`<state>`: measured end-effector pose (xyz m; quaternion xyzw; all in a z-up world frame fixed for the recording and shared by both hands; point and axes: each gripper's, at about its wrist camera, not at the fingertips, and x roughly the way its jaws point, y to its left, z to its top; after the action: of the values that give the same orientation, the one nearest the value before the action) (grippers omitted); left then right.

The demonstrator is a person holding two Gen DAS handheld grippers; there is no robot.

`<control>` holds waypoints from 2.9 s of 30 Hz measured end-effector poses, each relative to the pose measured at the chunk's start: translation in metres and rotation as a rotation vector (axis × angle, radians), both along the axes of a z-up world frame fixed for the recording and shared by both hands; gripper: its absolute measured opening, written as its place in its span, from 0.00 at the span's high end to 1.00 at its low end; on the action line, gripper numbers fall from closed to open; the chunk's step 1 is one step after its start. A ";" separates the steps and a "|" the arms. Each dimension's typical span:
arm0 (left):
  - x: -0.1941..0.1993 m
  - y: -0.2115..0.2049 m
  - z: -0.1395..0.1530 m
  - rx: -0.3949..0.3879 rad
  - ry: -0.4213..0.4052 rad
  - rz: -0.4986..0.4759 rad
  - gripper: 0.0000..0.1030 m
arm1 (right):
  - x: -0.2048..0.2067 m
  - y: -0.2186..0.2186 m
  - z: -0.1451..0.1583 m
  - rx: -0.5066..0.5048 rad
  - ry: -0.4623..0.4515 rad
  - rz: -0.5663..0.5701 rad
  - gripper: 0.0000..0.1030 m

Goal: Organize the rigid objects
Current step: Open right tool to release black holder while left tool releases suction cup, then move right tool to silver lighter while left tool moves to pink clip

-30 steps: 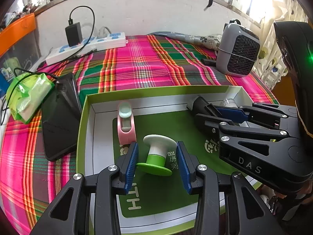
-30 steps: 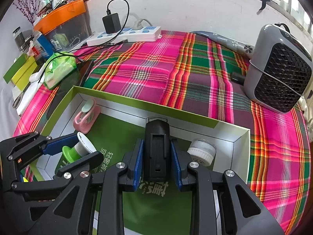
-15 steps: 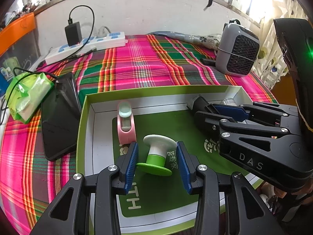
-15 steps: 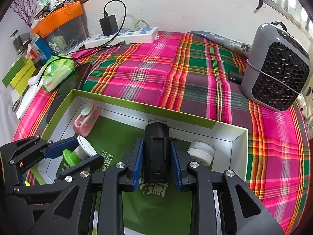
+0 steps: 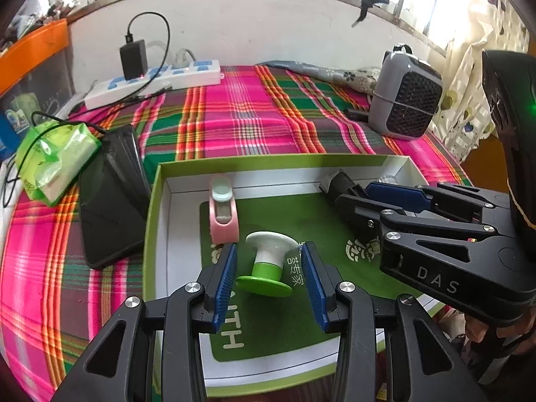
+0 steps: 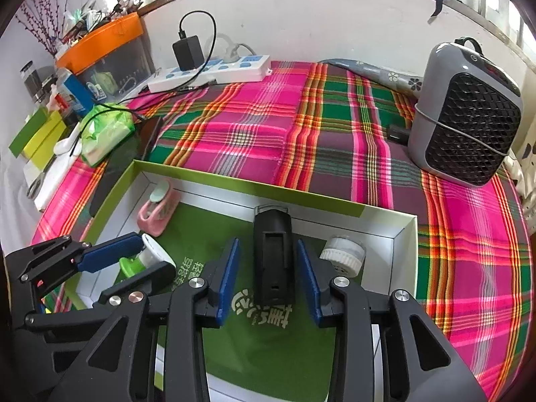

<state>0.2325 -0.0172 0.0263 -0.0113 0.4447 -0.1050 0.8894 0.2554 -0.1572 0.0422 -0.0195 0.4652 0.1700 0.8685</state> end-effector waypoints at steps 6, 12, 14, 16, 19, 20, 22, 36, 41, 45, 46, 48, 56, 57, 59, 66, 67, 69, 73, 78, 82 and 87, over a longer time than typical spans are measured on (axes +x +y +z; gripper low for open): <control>-0.013 0.002 0.008 -0.001 -0.015 0.004 0.62 | -0.012 -0.005 0.010 0.016 -0.021 -0.013 0.63; -0.027 0.004 0.018 -0.002 -0.034 0.006 0.62 | -0.027 -0.006 0.020 0.025 -0.041 -0.022 0.63; -0.036 0.005 0.022 -0.005 -0.045 0.004 0.62 | -0.033 -0.008 0.023 0.033 -0.048 -0.027 0.63; -0.044 0.006 0.026 -0.008 -0.061 0.003 0.62 | -0.040 -0.009 0.026 0.036 -0.057 -0.033 0.63; -0.055 0.010 0.031 -0.019 -0.074 0.006 0.62 | -0.052 -0.012 0.030 0.044 -0.069 -0.038 0.63; -0.059 0.011 0.032 -0.018 -0.077 0.008 0.62 | -0.056 -0.013 0.032 0.046 -0.073 -0.040 0.63; -0.066 0.012 0.034 -0.020 -0.085 0.011 0.62 | -0.064 -0.015 0.034 0.053 -0.080 -0.045 0.63; -0.113 0.034 0.031 -0.057 -0.100 0.056 0.62 | -0.118 -0.035 0.037 0.066 -0.128 -0.115 0.63; -0.128 0.051 0.027 -0.094 -0.101 0.110 0.62 | -0.133 -0.049 0.035 0.074 -0.128 -0.162 0.63; -0.137 0.062 0.024 -0.099 -0.102 0.129 0.62 | -0.147 -0.059 0.029 0.087 -0.119 -0.212 0.63; -0.138 0.064 0.024 -0.101 -0.102 0.130 0.62 | -0.150 -0.061 0.027 0.090 -0.116 -0.218 0.63; -0.140 0.067 0.023 -0.108 -0.100 0.134 0.62 | -0.156 -0.062 0.022 0.083 -0.109 -0.228 0.63; -0.147 0.071 0.014 -0.117 -0.080 0.118 0.62 | -0.177 -0.063 0.010 0.080 -0.096 -0.247 0.63; -0.147 0.071 0.013 -0.119 -0.078 0.115 0.62 | -0.180 -0.063 0.010 0.077 -0.096 -0.250 0.63; -0.147 0.072 0.011 -0.120 -0.074 0.109 0.62 | -0.185 -0.060 0.009 0.071 -0.099 -0.249 0.63; -0.140 0.069 0.005 -0.144 -0.050 0.060 0.62 | -0.197 -0.044 0.006 0.048 -0.102 -0.212 0.63; -0.139 0.069 0.005 -0.144 -0.049 0.054 0.62 | -0.198 -0.042 0.005 0.043 -0.102 -0.206 0.63; -0.137 0.066 0.003 -0.141 -0.046 0.043 0.62 | -0.198 -0.037 0.001 0.034 -0.092 -0.195 0.63; -0.131 0.062 0.001 -0.134 -0.037 0.027 0.62 | -0.195 -0.033 -0.004 0.009 -0.079 -0.195 0.63; -0.128 0.053 -0.002 -0.143 -0.021 -0.023 0.62 | -0.194 -0.030 -0.009 -0.018 -0.070 -0.201 0.63; -0.129 0.046 -0.003 -0.141 -0.017 -0.049 0.62 | -0.192 -0.029 -0.011 -0.034 -0.061 -0.201 0.63; -0.136 0.035 -0.005 -0.136 -0.014 -0.105 0.62 | -0.192 -0.028 -0.011 -0.039 -0.066 -0.204 0.63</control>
<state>0.0970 0.0173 0.0217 -0.0478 0.4304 -0.1813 0.8830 0.0635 -0.1852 0.0307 0.0055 0.4389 0.0709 0.8957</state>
